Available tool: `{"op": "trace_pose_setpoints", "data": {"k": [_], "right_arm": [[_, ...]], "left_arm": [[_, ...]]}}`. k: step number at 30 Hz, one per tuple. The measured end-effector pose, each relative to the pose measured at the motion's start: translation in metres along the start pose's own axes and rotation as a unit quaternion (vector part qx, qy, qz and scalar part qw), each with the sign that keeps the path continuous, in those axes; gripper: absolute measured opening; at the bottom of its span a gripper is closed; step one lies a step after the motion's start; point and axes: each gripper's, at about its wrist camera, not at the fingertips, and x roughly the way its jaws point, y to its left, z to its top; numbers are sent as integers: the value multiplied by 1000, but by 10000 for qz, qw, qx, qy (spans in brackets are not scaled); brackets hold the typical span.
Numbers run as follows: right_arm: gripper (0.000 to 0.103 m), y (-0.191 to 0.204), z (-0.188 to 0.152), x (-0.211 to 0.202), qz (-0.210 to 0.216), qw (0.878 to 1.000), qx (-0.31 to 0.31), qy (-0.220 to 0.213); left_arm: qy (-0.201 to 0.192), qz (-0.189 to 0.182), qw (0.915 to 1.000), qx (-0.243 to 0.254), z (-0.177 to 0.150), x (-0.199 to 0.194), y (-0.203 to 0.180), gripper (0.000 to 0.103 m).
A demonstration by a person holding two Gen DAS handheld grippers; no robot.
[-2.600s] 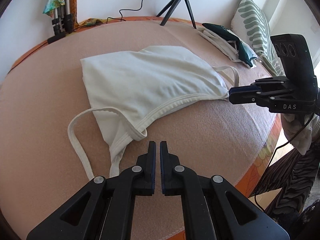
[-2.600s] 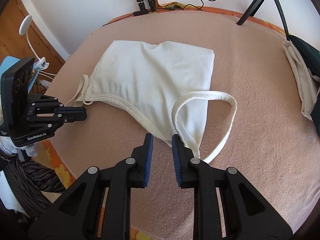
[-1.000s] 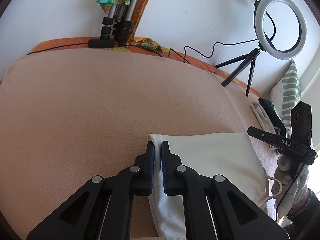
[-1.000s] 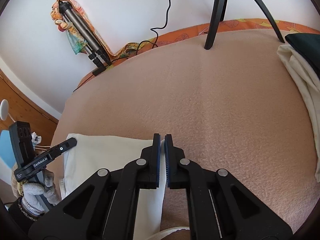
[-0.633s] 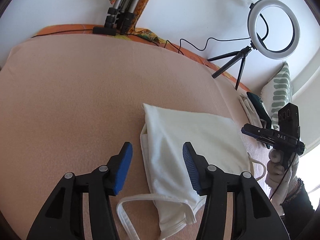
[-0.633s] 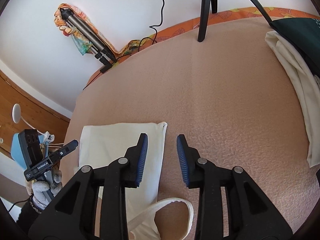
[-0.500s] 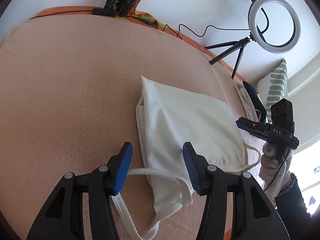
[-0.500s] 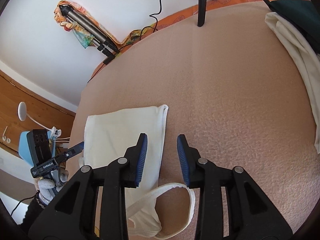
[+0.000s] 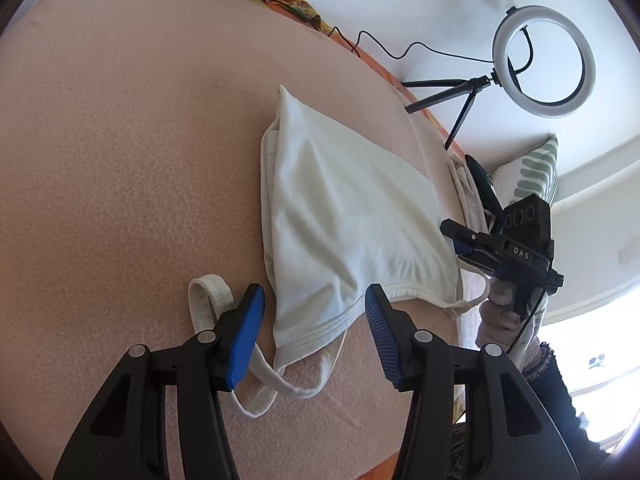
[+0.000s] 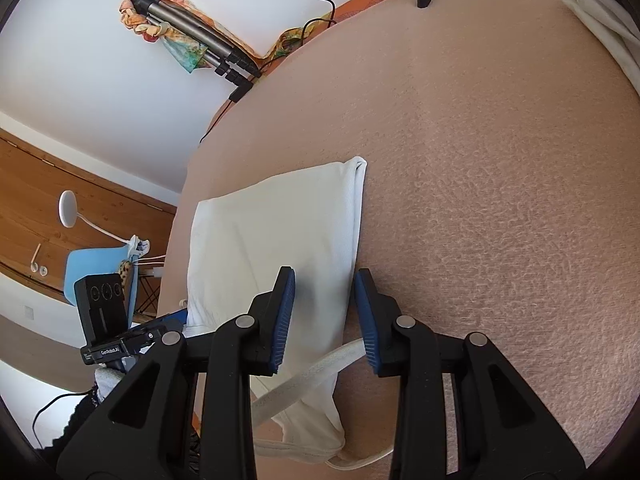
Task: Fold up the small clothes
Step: 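Grasp the folded camisole edge with the left tool while the right tool grasps it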
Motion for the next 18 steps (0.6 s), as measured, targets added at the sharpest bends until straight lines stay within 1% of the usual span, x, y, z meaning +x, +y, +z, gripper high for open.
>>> {"op": "trace_pose_setpoints", "data": {"k": [2,5,7,9,11,15,16,17,18], "right_arm": [[33,2,0,2,27,10000,-13,-20],[33,2,0,5,116,9999,3,-32],[33,2,0,7,163,9998,38,-57],[33,4,0,8,144,9999,30,-74],[33,6,0,9,113,9999,-10,-79],[33,18,-3,14,-96,9996,-242,-94],[29,22,-4,15,-221,9991,-342,-108],[22,27,-4,17,-404,9981,-460,-106],[20,33,-5,19,-561,9967,-576,-116]], "left_arm": [[-17,-21,10000,71,0,3,-4,48],[-43,84,9995,311,-1,8,-13,46],[-68,211,9989,406,-1,10,-16,36],[-77,306,9985,449,0,12,-17,30],[-99,447,9973,574,0,15,-20,27],[-137,687,9936,886,-1,20,-28,17],[-162,740,9924,966,-1,20,-30,16],[-194,804,9910,1048,-2,21,-33,15],[-223,895,9890,1160,-3,20,-36,14]]}}
